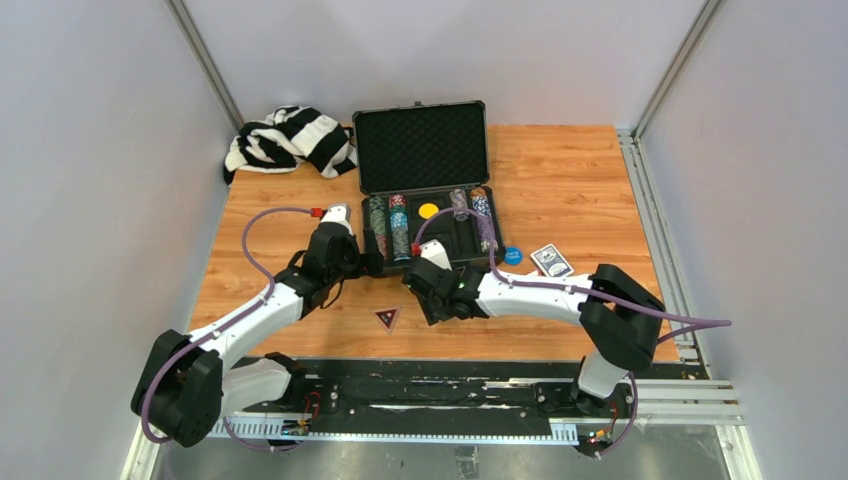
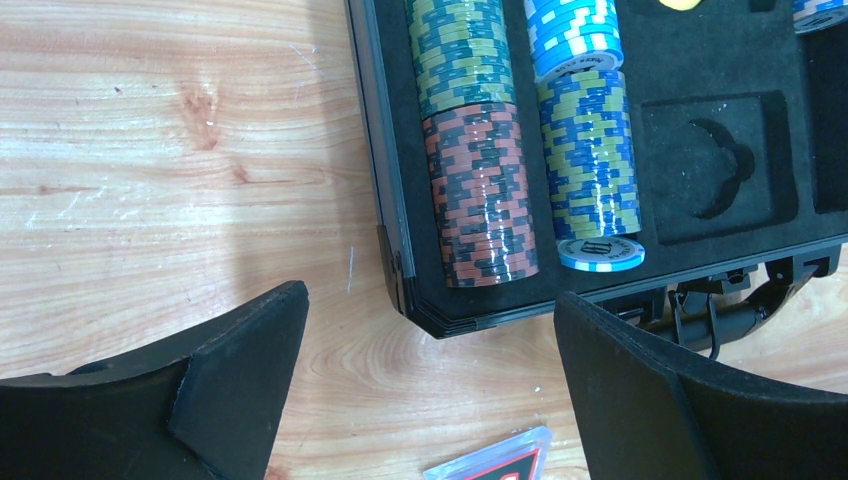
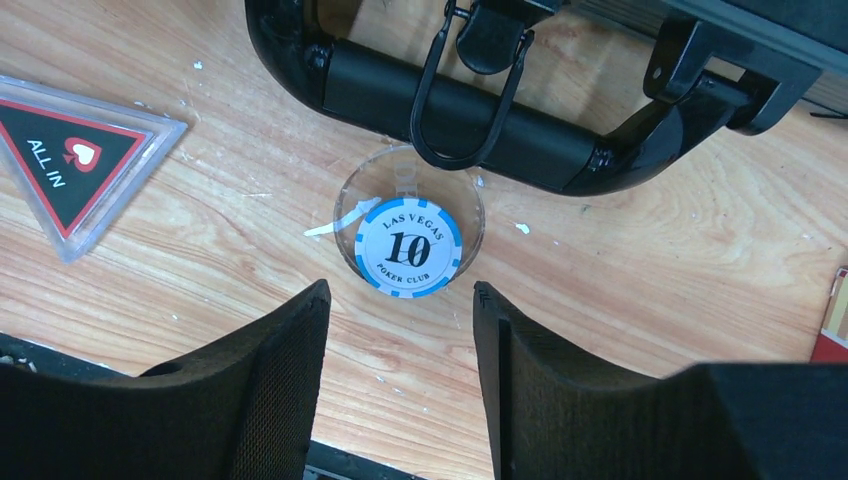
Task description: Pack up texas hold em set
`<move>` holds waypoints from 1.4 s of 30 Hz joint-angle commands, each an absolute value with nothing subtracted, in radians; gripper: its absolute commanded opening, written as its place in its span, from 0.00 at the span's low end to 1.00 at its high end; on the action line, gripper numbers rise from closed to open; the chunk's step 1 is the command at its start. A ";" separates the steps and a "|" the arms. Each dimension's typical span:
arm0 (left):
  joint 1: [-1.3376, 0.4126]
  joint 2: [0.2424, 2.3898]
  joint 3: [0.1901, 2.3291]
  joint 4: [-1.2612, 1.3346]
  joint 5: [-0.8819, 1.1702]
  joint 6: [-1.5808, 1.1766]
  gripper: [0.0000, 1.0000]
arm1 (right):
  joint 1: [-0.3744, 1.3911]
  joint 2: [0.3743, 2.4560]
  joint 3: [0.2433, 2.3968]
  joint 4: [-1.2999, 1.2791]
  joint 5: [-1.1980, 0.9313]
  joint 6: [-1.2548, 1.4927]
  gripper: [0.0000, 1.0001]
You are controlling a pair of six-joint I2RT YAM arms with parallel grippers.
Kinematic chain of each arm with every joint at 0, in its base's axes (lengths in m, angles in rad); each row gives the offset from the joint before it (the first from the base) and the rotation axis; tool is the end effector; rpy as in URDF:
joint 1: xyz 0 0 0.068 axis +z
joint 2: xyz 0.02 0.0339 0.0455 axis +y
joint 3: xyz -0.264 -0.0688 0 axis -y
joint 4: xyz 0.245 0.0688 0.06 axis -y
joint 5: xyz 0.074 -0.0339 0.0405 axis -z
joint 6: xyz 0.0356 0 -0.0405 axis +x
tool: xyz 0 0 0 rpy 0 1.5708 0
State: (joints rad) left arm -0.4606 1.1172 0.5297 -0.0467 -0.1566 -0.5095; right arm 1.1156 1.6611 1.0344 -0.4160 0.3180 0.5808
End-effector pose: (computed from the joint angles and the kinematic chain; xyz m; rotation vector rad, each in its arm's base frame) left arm 0.2080 -0.0970 0.2003 -0.1423 2.2162 -0.3693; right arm 0.1559 0.2931 0.1882 -0.5670 2.4878 0.2466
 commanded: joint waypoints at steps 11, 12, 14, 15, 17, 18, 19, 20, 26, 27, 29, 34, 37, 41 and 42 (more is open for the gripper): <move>-0.453 1.149 0.531 -0.026 -0.170 -0.502 0.98 | 1.072 1.765 1.142 -0.400 0.373 0.499 0.38; -0.453 1.154 0.534 -0.027 -0.170 -0.502 0.98 | 1.067 1.770 1.145 -0.400 0.369 0.495 0.38; -0.453 1.162 0.538 -0.029 -0.166 -0.501 0.98 | 1.058 1.778 1.143 -0.397 0.357 0.495 0.38; -0.452 1.163 0.538 -0.028 -0.166 -0.502 0.98 | 1.056 1.778 1.140 -0.397 0.356 0.494 0.37; -0.451 1.164 0.537 -0.026 -0.164 -0.502 0.98 | 1.055 1.776 1.130 -0.392 0.352 0.498 0.36; -0.452 1.163 0.536 -0.025 -0.164 -0.503 0.98 | 1.055 1.775 1.123 -0.387 0.351 0.502 0.35; -0.451 1.164 0.534 -0.024 -0.163 -0.503 0.98 | 1.055 1.775 1.116 -0.382 0.350 0.505 0.35; -0.452 1.163 0.534 -0.023 -0.163 -0.504 0.98 | 1.055 1.776 1.109 -0.378 0.348 0.508 0.35; -0.452 1.166 0.535 -0.021 -0.160 -0.505 0.98 | 1.055 1.776 1.100 -0.369 0.339 0.514 0.34; -0.452 1.167 0.535 -0.021 -0.159 -0.505 0.98 | 1.055 1.773 1.098 -0.369 0.336 0.514 0.34; -0.451 1.164 0.534 -0.023 -0.158 -0.506 0.98 | 1.055 1.768 1.091 -0.367 0.334 0.515 0.34; -0.452 1.152 0.529 -0.025 -0.158 -0.509 0.98 | 1.056 1.756 1.058 -0.360 0.330 0.530 0.33; -0.451 1.145 0.528 -0.026 -0.159 -0.511 0.98 | 1.055 1.742 1.041 -0.359 0.329 0.538 0.32; -0.452 1.142 0.528 -0.027 -0.158 -0.514 0.98 | 1.055 1.716 1.027 -0.359 0.331 0.539 0.32; -0.452 1.141 0.528 -0.027 -0.158 -0.513 0.98 | 1.055 1.711 1.025 -0.358 0.332 0.538 0.32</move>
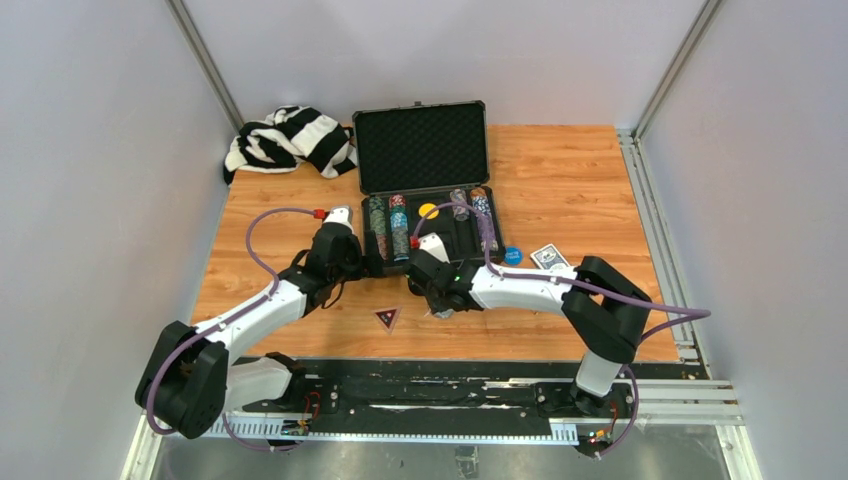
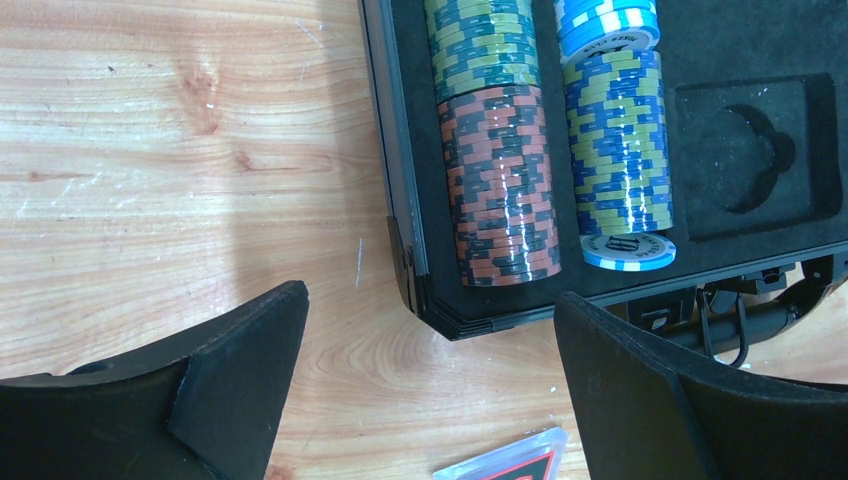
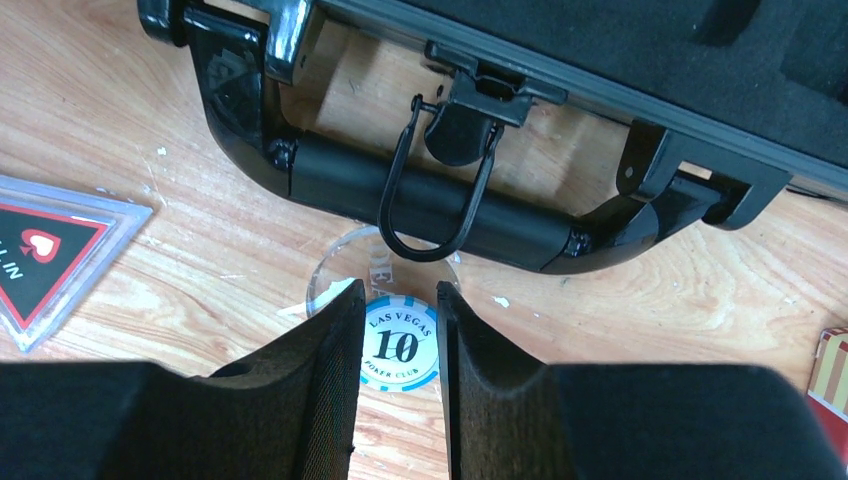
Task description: Pack up texas hold em set
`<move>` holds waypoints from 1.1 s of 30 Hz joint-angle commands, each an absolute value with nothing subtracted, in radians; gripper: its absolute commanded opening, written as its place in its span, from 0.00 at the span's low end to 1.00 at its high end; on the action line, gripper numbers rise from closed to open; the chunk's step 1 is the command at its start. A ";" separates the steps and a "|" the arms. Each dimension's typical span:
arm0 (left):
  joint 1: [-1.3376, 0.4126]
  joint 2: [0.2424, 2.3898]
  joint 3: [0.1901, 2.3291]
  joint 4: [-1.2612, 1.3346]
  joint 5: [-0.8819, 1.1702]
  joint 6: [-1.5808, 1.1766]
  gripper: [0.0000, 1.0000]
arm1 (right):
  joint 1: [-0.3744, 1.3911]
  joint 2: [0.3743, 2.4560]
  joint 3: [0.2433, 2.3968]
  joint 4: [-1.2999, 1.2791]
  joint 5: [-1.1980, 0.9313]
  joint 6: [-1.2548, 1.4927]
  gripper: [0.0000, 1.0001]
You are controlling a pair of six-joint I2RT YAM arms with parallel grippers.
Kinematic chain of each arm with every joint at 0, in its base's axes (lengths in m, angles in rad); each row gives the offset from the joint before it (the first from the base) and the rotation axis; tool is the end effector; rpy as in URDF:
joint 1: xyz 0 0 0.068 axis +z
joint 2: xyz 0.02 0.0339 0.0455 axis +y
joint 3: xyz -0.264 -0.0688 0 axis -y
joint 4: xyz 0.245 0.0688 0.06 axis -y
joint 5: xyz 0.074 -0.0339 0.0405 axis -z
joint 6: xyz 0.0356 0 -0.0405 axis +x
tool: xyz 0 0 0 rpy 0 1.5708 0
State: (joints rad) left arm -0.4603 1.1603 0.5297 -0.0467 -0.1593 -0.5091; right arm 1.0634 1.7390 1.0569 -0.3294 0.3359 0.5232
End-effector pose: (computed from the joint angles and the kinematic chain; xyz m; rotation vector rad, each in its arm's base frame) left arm 0.2112 -0.0984 0.1912 -0.1415 2.2563 -0.3447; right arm 0.1800 0.2996 0.1747 -0.5517 2.4503 0.2151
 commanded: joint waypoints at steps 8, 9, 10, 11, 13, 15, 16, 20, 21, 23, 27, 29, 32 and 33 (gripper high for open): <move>-0.452 1.145 0.528 -0.025 -0.156 -0.515 0.98 | 1.055 1.702 1.026 -0.359 0.333 0.534 0.32; -0.451 1.146 0.528 -0.026 -0.156 -0.514 0.98 | 1.055 1.700 1.027 -0.359 0.334 0.534 0.32; -0.451 1.147 0.528 -0.024 -0.156 -0.514 0.98 | 1.055 1.698 1.029 -0.359 0.336 0.532 0.34; -0.451 1.149 0.528 -0.024 -0.155 -0.515 0.98 | 1.055 1.694 1.030 -0.358 0.340 0.531 0.38; -0.451 1.152 0.529 -0.021 -0.153 -0.515 0.98 | 1.055 1.687 1.034 -0.355 0.344 0.526 0.47; -0.451 1.155 0.530 -0.020 -0.152 -0.515 0.98 | 1.055 1.680 1.035 -0.354 0.344 0.518 0.56; -0.451 1.155 0.531 -0.021 -0.152 -0.515 0.98 | 1.055 1.675 1.035 -0.352 0.342 0.515 0.60; -0.451 1.154 0.530 -0.022 -0.153 -0.514 0.98 | 1.055 1.656 1.026 -0.341 0.315 0.491 0.66; -0.451 1.153 0.529 -0.022 -0.153 -0.514 0.98 | 1.055 1.654 1.019 -0.338 0.303 0.482 0.66; -0.452 1.149 0.529 -0.023 -0.152 -0.514 0.98 | 1.055 1.649 1.001 -0.330 0.282 0.466 0.66; -0.451 1.140 0.526 -0.024 -0.150 -0.513 0.98 | 1.057 1.627 0.947 -0.300 0.232 0.439 0.65; -0.451 1.137 0.522 -0.022 -0.152 -0.512 0.98 | 1.057 1.615 0.923 -0.286 0.216 0.426 0.66; -0.452 1.136 0.520 -0.021 -0.153 -0.512 0.98 | 1.058 1.602 0.898 -0.274 0.206 0.409 0.66; -0.451 1.137 0.521 -0.021 -0.153 -0.511 0.98 | 1.058 1.599 0.894 -0.272 0.206 0.403 0.66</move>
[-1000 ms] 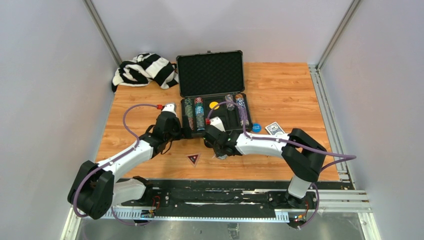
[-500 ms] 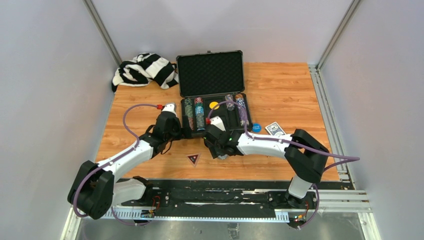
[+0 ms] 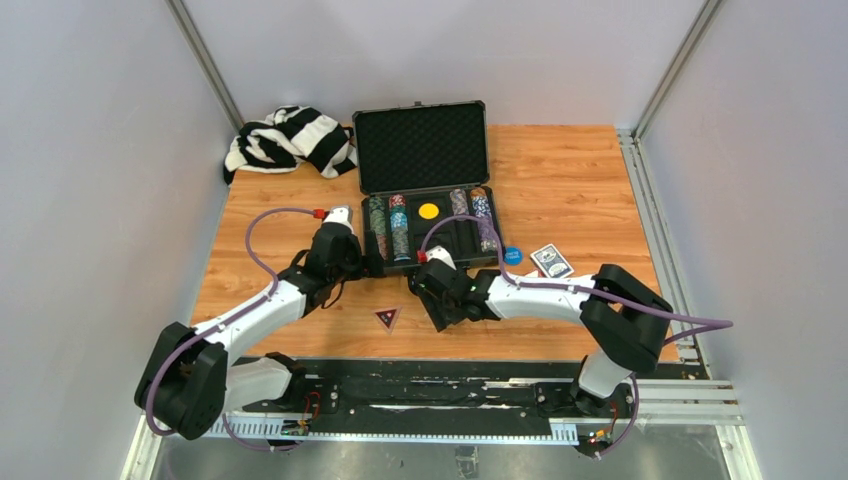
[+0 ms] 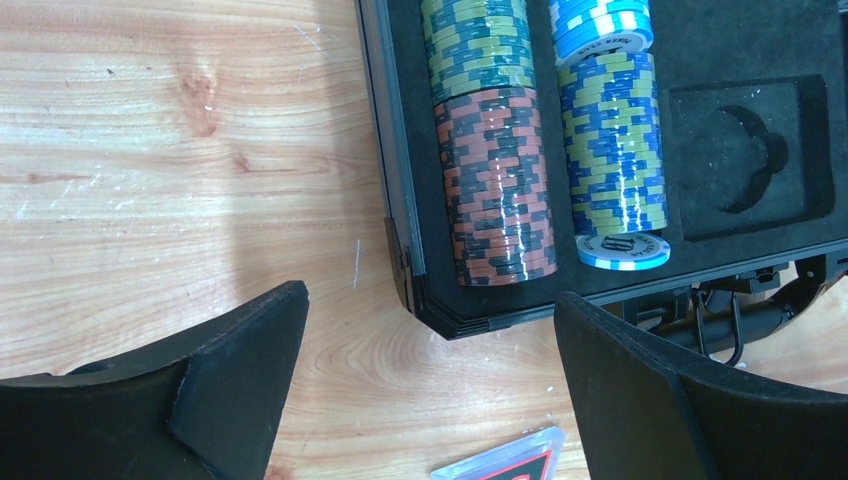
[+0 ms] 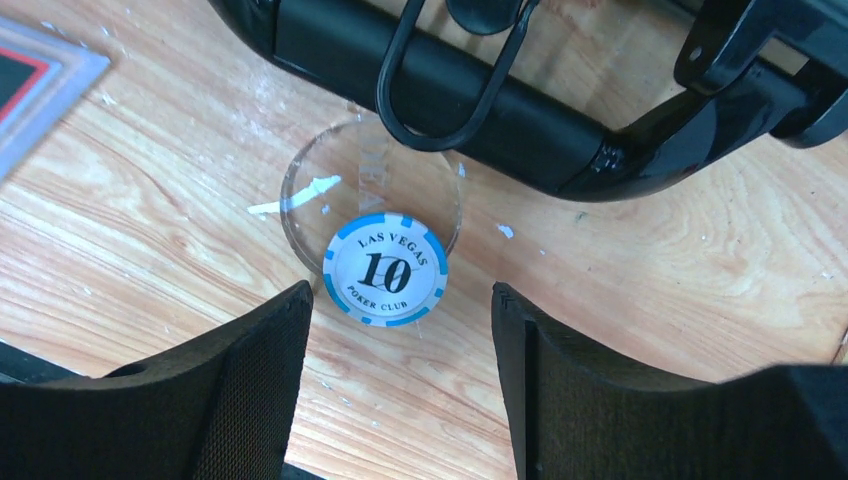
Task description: Pack up texas hold em set
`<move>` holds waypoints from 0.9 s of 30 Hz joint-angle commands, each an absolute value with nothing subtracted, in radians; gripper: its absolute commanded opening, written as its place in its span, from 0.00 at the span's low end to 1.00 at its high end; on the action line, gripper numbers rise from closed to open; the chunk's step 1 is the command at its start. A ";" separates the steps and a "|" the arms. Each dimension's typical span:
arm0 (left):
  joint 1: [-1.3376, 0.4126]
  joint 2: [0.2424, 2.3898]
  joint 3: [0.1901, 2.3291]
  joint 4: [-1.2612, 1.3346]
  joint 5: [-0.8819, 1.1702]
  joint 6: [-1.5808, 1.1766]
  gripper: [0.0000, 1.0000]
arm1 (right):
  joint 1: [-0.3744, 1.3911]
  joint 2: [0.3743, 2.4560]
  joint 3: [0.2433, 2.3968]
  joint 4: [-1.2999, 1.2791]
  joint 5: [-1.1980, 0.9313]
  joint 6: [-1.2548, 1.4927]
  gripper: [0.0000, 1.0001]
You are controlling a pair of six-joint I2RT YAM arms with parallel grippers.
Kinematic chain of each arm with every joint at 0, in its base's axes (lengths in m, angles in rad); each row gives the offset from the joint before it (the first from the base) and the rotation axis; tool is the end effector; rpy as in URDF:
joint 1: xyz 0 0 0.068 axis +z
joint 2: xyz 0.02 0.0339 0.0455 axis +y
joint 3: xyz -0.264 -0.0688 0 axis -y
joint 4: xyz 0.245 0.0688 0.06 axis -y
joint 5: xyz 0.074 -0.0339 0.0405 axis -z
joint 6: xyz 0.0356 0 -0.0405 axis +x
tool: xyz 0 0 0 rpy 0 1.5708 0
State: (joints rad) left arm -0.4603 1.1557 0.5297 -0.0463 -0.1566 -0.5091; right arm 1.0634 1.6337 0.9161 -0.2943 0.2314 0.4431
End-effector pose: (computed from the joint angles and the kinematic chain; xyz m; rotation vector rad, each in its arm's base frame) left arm 0.2109 -0.0984 0.1922 -0.1403 2.2523 -0.3500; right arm 0.1618 0.2742 0.1690 -0.7015 2.4692 0.2861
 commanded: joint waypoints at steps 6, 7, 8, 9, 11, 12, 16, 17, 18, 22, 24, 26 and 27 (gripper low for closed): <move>-0.452 1.149 0.523 -0.019 -0.153 -0.511 0.98 | 1.058 1.613 0.907 -0.270 0.216 0.379 0.65; -0.452 1.150 0.523 -0.020 -0.153 -0.511 0.98 | 1.058 1.619 0.913 -0.272 0.216 0.374 0.65; -0.451 1.151 0.523 -0.019 -0.155 -0.511 0.98 | 1.058 1.625 0.917 -0.272 0.215 0.370 0.65; -0.452 1.151 0.523 -0.018 -0.155 -0.510 0.98 | 1.058 1.634 0.925 -0.273 0.215 0.365 0.65; -0.452 1.152 0.524 -0.020 -0.157 -0.509 0.98 | 1.058 1.656 0.939 -0.275 0.213 0.359 0.64; -0.451 1.153 0.525 -0.021 -0.158 -0.508 0.98 | 1.057 1.666 0.946 -0.279 0.213 0.358 0.64; -0.451 1.157 0.525 -0.022 -0.161 -0.505 0.98 | 1.058 1.690 0.959 -0.281 0.212 0.353 0.62; -0.451 1.157 0.526 -0.022 -0.161 -0.504 0.98 | 1.058 1.693 0.961 -0.281 0.211 0.352 0.62; -0.451 1.158 0.526 -0.022 -0.161 -0.505 0.98 | 1.058 1.695 0.962 -0.282 0.211 0.351 0.61; -0.452 1.162 0.527 -0.022 -0.160 -0.504 0.98 | 1.058 1.692 0.960 -0.282 0.209 0.348 0.57; -0.452 1.162 0.528 -0.022 -0.160 -0.505 0.98 | 1.058 1.689 0.959 -0.284 0.209 0.347 0.55; -0.451 1.162 0.527 -0.022 -0.158 -0.506 0.98 | 1.058 1.689 0.957 -0.285 0.206 0.350 0.52; -0.451 1.162 0.526 -0.022 -0.158 -0.506 0.98 | 1.058 1.688 0.957 -0.286 0.203 0.352 0.51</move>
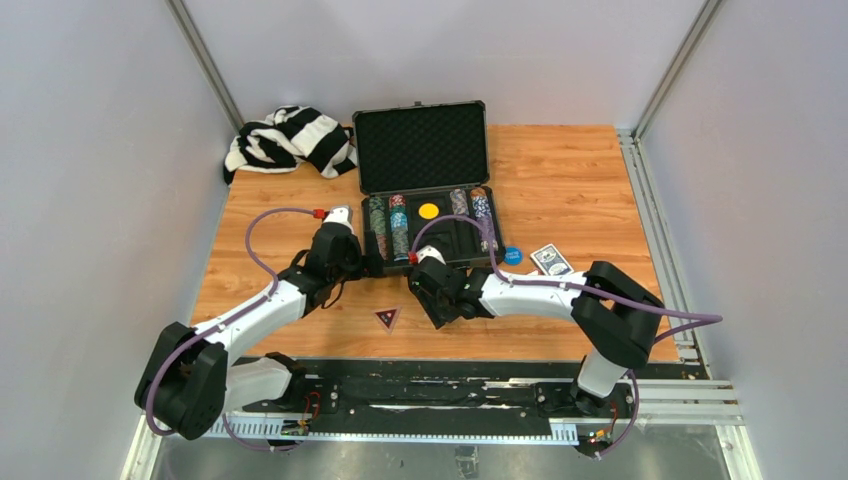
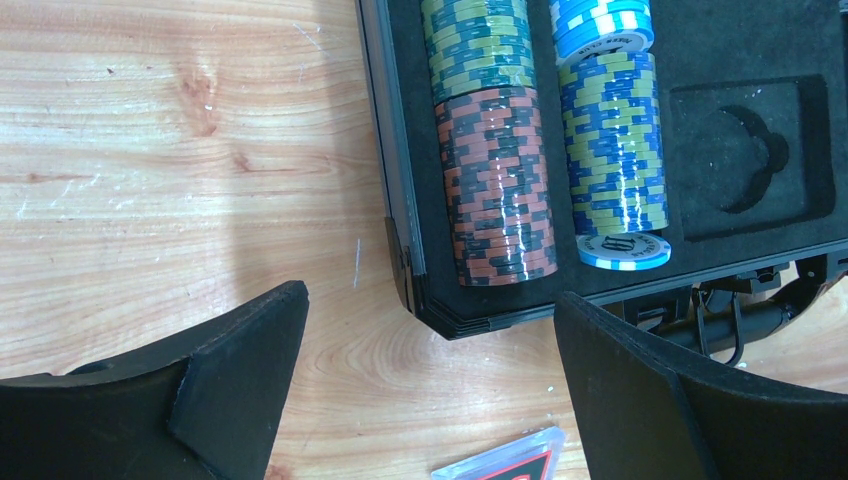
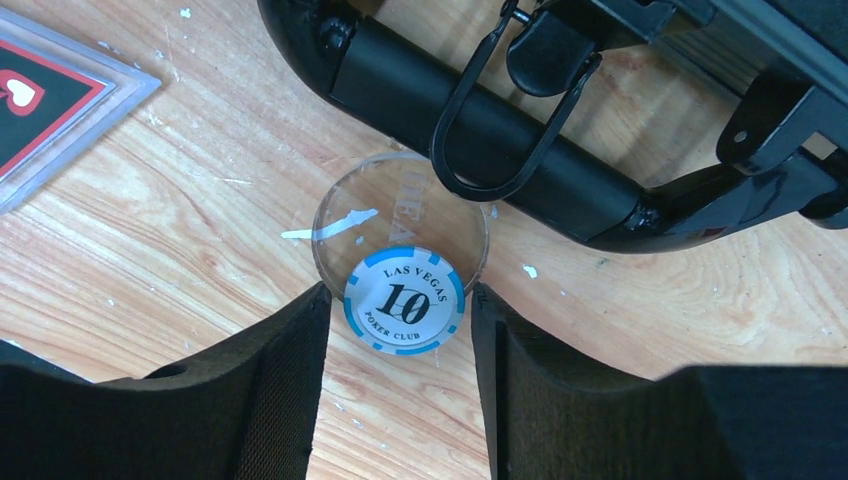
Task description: Pack up texas hold em set
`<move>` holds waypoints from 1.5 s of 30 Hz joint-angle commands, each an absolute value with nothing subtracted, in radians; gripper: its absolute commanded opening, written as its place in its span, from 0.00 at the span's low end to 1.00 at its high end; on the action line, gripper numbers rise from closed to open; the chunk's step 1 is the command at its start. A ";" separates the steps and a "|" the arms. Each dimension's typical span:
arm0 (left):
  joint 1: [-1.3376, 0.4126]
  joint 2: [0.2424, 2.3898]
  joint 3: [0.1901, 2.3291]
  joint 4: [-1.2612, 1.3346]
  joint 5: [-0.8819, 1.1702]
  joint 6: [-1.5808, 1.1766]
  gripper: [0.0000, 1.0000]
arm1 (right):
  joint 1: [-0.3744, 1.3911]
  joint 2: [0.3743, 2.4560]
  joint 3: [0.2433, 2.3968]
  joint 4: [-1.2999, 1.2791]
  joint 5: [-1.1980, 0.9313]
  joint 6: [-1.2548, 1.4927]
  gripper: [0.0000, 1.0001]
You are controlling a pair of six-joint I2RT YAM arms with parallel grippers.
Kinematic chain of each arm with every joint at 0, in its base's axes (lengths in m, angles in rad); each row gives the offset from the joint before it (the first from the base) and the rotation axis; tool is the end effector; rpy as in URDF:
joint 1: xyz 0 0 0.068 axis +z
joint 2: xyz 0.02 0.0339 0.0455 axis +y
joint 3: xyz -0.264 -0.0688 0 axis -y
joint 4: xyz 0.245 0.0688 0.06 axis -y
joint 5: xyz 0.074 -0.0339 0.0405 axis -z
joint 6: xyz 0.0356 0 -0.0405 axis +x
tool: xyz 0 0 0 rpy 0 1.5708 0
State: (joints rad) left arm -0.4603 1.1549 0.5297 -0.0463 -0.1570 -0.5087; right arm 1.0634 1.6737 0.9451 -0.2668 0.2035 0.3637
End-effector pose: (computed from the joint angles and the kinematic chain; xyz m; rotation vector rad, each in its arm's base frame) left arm 0.2108 -0.0983 0.1923 -0.1401 2.2515 -0.3498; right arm 0.1662 0.2841 0.1664 -0.8052 2.4328 0.2984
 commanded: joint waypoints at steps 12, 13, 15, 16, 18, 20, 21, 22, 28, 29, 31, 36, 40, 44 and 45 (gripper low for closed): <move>-0.451 1.149 0.525 -0.020 -0.151 -0.511 0.98 | 1.066 1.672 0.938 -0.294 0.207 0.363 0.50; -0.451 1.149 0.525 -0.020 -0.150 -0.511 0.98 | 1.067 1.673 0.937 -0.296 0.210 0.364 0.49; -0.452 1.147 0.525 -0.020 -0.150 -0.512 0.98 | 1.069 1.673 0.939 -0.298 0.213 0.364 0.47; -0.451 1.146 0.523 -0.021 -0.150 -0.512 0.98 | 1.069 1.673 0.939 -0.299 0.214 0.365 0.47; -0.451 1.144 0.523 -0.022 -0.149 -0.513 0.98 | 1.071 1.674 0.941 -0.302 0.216 0.365 0.46; -0.452 1.143 0.523 -0.021 -0.147 -0.515 0.98 | 1.071 1.671 0.943 -0.306 0.219 0.367 0.43; -0.451 1.144 0.524 -0.020 -0.147 -0.516 0.98 | 1.072 1.668 0.943 -0.309 0.220 0.367 0.42; -0.451 1.144 0.524 -0.021 -0.145 -0.517 0.98 | 1.073 1.663 0.944 -0.311 0.222 0.367 0.42; -0.451 1.155 0.531 -0.019 -0.130 -0.522 0.98 | 1.075 1.621 0.937 -0.319 0.237 0.364 0.42; -0.451 1.157 0.533 -0.019 -0.127 -0.522 0.98 | 1.075 1.617 0.935 -0.318 0.240 0.362 0.42; -0.451 1.161 0.534 -0.019 -0.123 -0.523 0.98 | 1.075 1.610 0.933 -0.319 0.240 0.360 0.42; -0.452 1.155 0.534 -0.023 -0.125 -0.523 0.98 | 1.075 1.604 0.932 -0.317 0.238 0.355 0.41; -0.451 1.149 0.540 -0.031 -0.114 -0.523 0.98 | 1.075 1.581 0.925 -0.318 0.238 0.354 0.41; -0.451 1.163 0.569 -0.042 -0.040 -0.526 0.97 | 1.075 1.522 0.898 -0.313 0.245 0.335 0.41; -0.451 1.173 0.584 -0.054 -0.012 -0.522 0.95 | 1.075 1.506 0.890 -0.309 0.245 0.321 0.41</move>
State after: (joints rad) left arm -0.4599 1.1549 0.5323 -0.0483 -0.0986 -0.5156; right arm 1.0668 1.5749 0.9203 -0.3077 0.2157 0.3576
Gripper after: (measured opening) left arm 0.972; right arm 0.424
